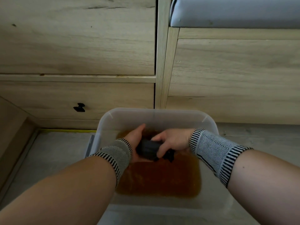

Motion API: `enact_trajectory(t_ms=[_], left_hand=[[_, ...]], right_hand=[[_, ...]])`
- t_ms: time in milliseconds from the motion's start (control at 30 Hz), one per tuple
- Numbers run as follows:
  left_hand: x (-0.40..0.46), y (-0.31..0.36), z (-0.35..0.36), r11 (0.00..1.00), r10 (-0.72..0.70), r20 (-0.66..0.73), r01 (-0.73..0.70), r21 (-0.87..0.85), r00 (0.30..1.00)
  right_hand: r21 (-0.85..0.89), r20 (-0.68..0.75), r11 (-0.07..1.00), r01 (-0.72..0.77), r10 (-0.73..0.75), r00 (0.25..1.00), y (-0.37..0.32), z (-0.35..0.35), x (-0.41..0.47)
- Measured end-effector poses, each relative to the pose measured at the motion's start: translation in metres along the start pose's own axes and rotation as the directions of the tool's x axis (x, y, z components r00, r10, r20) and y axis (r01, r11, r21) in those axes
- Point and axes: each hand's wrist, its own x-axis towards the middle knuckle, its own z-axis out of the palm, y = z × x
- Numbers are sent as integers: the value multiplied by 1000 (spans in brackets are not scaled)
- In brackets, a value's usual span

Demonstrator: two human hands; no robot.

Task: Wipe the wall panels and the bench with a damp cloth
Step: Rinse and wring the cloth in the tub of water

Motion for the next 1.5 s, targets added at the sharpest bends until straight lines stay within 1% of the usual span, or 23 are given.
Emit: enact_trajectory(t_ms=[67,133,167,233,333,433,533,600,633,700,767,800,867,900,1000,1067,1133,1200,1233,1267,1300,1367,1500], left_hand=[[0,3,0,999,35,-5,-35,13,999],[2,1,0,993,78,12,-79,92,997],[2,0,1,988,88,37,-92,125,995],[-3,0,2,981,91,118,-110,158,989],[-15,2,4,964,92,221,-142,224,971],[-20,2,5,943,123,258,-194,271,958],[-30,7,9,966,155,284,-206,156,946],[-34,9,12,970,155,289,-201,137,945],[-33,9,12,965,155,301,-209,156,941],[-30,5,13,936,146,307,-231,265,941],[-29,-1,21,783,180,258,-298,547,949],[-29,-4,28,587,229,269,-353,728,936],[-27,-13,41,62,392,306,-357,932,868],[-27,-17,46,-78,470,300,-300,951,830],[-22,-20,40,-158,637,297,-256,954,712],[-15,-14,26,-10,618,209,-258,966,758],[-8,-7,8,302,547,102,-310,901,831],[-9,-4,-3,664,438,39,-352,660,898],[-12,-2,-7,804,355,45,-330,495,934],[-19,-1,-9,897,264,84,-277,346,961],[-26,1,-10,952,179,142,-208,224,974],[-40,5,-6,986,42,277,-84,142,960],[-54,7,-3,916,-55,384,-106,386,922]], right_hand=[[-189,113,981,-48,70,991,0,1,-8],[-342,28,937,-72,87,996,2,3,-8],[-279,-80,957,-77,57,995,3,2,-7],[92,-334,995,35,-2,943,6,-2,-6],[421,-524,884,205,52,850,10,-9,-2],[506,-564,828,241,107,819,12,-4,1],[750,-476,583,314,146,867,11,8,6],[806,-432,504,310,145,890,10,12,9],[789,-457,529,314,164,874,9,11,10],[599,-611,761,249,233,757,9,8,10],[234,-711,972,1,171,682,11,9,10],[115,-714,986,-124,169,680,13,10,12],[64,-660,948,-311,274,699,14,15,14],[100,-632,932,-349,330,701,14,17,14],[395,-639,909,-134,376,671,15,13,7],[660,-633,723,204,389,670,13,12,0],[621,-645,721,308,247,723,9,16,-5],[199,-683,953,230,-34,730,9,23,-8],[-123,-654,982,142,-188,733,10,26,-10],[-407,-601,912,59,-316,735,13,28,-9],[-596,-539,802,22,-421,729,18,30,-9],[-741,-466,671,31,-546,696,24,32,-7],[-841,-443,539,-41,-644,623,23,34,-11]])
